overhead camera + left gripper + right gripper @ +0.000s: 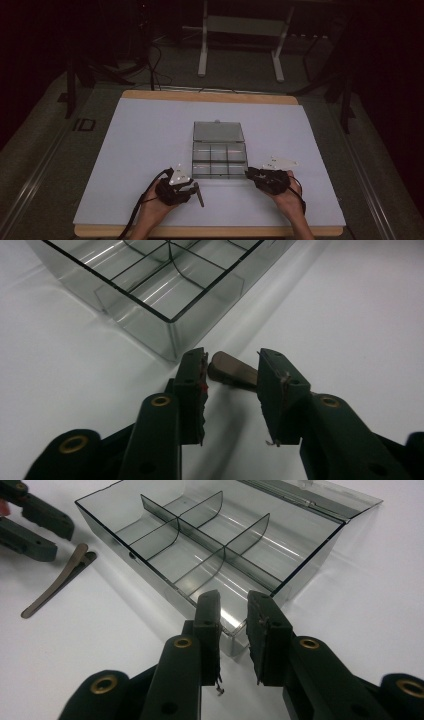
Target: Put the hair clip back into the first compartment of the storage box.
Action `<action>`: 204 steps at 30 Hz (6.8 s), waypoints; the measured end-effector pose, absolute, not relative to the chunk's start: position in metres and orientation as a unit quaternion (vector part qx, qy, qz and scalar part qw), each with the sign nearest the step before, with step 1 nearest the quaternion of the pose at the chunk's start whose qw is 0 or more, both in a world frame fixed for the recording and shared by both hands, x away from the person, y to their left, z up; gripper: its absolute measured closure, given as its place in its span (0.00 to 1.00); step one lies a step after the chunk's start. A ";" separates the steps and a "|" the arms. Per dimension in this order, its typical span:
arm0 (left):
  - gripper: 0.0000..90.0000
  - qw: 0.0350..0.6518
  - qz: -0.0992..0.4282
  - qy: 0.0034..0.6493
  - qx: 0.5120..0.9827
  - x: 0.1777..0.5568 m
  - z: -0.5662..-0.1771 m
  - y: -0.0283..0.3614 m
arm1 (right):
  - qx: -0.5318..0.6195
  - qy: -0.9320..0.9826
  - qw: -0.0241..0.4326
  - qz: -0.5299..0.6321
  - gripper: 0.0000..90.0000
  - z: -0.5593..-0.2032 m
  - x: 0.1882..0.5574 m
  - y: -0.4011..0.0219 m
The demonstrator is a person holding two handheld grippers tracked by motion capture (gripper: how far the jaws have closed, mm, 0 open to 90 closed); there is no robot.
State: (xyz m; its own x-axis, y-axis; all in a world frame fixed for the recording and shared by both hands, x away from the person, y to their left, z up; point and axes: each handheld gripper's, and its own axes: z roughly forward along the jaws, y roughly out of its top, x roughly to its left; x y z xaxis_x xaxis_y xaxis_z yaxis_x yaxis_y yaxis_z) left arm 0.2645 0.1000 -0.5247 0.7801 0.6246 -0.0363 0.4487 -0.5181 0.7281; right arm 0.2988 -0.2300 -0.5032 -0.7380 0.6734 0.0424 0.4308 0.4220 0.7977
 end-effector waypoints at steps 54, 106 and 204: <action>0.88 0.387 0.108 0.194 0.895 0.284 -0.535 -0.073 | 0.361 0.806 0.175 0.436 0.85 -0.491 0.301 -0.257; 0.72 0.445 0.223 0.378 0.781 0.282 -0.485 0.126 | 0.329 0.850 0.122 0.392 0.95 -0.516 0.273 -0.202; 0.73 0.438 0.216 0.384 0.783 0.283 -0.491 0.125 | 0.314 0.891 0.086 0.317 1.00 -0.522 0.255 -0.199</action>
